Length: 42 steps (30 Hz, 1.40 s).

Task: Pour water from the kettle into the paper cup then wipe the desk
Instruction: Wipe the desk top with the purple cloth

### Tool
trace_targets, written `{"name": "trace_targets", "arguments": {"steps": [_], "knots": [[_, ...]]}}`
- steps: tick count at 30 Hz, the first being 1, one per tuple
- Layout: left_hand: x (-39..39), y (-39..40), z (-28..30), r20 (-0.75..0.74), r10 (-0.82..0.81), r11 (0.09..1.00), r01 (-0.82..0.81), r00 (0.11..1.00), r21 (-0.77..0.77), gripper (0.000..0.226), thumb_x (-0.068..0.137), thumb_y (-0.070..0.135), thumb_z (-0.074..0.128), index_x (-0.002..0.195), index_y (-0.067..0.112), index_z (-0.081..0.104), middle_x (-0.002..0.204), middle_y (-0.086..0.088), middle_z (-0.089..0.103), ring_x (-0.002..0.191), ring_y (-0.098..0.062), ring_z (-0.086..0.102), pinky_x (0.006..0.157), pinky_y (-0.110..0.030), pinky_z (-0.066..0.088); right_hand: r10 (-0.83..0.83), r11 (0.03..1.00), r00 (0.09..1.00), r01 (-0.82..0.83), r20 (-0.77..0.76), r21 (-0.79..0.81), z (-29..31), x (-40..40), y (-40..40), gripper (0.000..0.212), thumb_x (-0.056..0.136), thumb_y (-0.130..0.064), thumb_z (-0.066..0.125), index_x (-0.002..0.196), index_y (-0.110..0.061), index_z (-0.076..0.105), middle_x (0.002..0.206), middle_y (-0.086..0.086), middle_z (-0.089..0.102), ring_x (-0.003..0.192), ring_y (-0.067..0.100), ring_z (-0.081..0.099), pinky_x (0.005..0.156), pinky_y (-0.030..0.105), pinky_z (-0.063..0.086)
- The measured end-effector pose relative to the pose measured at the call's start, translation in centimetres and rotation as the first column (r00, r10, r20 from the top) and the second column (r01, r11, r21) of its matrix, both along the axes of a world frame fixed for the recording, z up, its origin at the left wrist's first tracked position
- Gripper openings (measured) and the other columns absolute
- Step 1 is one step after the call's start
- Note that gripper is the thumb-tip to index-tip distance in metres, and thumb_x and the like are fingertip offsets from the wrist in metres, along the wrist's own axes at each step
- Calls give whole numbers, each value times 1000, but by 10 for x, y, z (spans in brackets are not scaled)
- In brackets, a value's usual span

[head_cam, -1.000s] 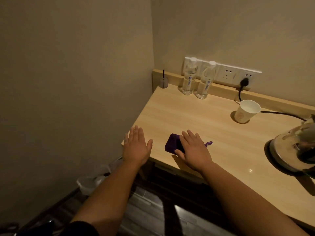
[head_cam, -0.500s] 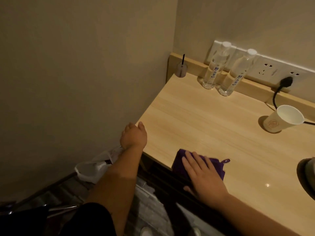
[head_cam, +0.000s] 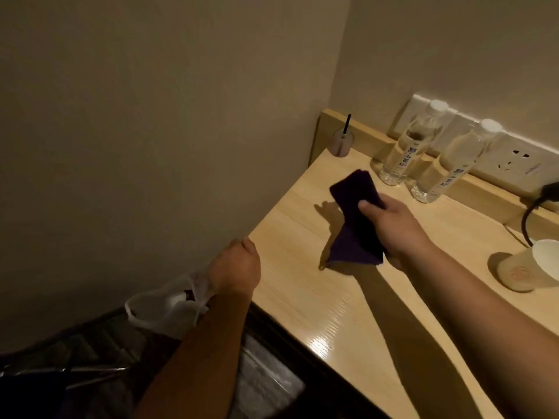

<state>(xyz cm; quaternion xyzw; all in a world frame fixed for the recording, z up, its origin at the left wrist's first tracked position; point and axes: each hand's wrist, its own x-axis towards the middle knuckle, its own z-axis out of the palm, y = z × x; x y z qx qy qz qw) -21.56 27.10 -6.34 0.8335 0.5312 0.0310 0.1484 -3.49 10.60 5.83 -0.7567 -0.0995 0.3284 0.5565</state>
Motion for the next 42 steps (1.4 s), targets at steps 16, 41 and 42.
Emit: {"name": "trace_targets", "arguments": {"steps": [16,41,42], "knots": [[8,4,-1,-147,53,998,-59,988,-33,61,98,59,18,116,17,58,104,-8,66,93,-25,62,68,-31,39,800,594,148,-333,581,-733,-109,32,87,62,97,-46,21,149,-13,24,157,9,24,144,25,19,117,38,11],[1,-15,7,-48,-86,996,85,995,-14,65,99,51,24,142,4,37,149,-18,38,137,-34,31,110,-50,25,-180,966,976,199,-123,168,11,-56,-89,32,99,-35,41,106,-14,63,101,17,71,89,33,68,77,41,53],[2,-22,7,-58,-117,993,116,991,-19,69,99,52,23,147,4,28,156,-17,28,143,-33,21,114,-51,18,-166,981,985,160,56,106,11,-32,-78,31,100,-36,40,106,-16,62,99,15,70,90,34,65,75,40,51]]}}
